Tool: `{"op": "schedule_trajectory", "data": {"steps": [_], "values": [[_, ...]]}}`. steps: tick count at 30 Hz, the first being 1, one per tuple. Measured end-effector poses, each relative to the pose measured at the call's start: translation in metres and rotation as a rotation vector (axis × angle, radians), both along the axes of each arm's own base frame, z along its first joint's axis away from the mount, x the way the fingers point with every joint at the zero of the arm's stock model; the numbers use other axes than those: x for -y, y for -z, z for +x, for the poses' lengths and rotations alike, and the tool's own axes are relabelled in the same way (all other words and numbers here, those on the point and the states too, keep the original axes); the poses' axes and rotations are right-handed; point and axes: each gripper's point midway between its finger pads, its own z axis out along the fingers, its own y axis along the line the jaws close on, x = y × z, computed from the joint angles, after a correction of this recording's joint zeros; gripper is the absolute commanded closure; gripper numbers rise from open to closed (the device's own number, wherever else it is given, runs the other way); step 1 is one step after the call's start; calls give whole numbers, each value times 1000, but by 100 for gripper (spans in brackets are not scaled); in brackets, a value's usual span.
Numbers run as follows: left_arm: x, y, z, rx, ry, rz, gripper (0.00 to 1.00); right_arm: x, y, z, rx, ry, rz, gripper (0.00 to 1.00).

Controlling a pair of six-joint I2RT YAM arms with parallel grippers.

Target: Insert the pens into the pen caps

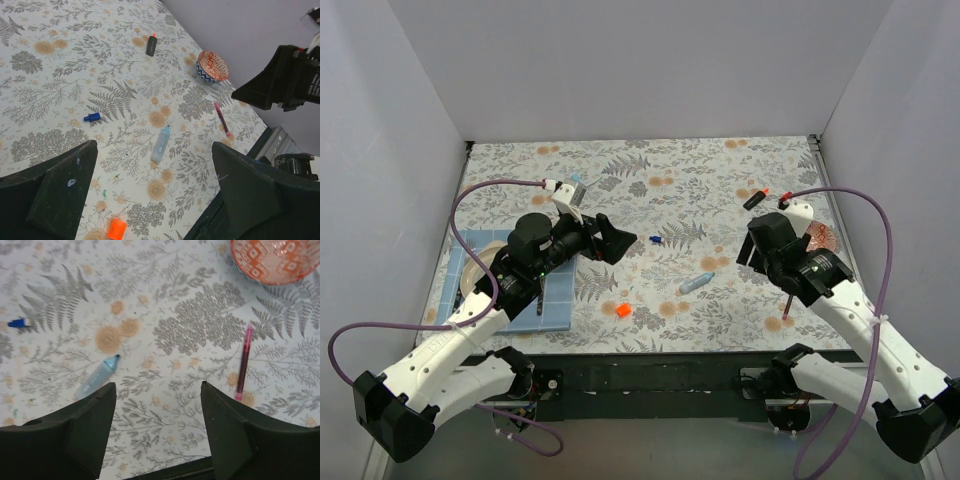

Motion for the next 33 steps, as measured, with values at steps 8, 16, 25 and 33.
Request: {"op": "schedule_trajectory", "data": {"steps": [8, 16, 25, 33], "values": [[0, 8, 0, -26, 0, 19, 2, 49, 74, -32, -290, 117, -59, 45], [-4, 19, 5, -88, -38, 68, 2, 85, 111, -45, -486, 231, -16, 47], [-10, 25, 9, -111, -85, 88, 2, 95, 156, -55, -635, 315, 94, 55], [-10, 27, 10, -120, -84, 93, 2, 101, 179, -39, -639, 316, 110, 62]]}}
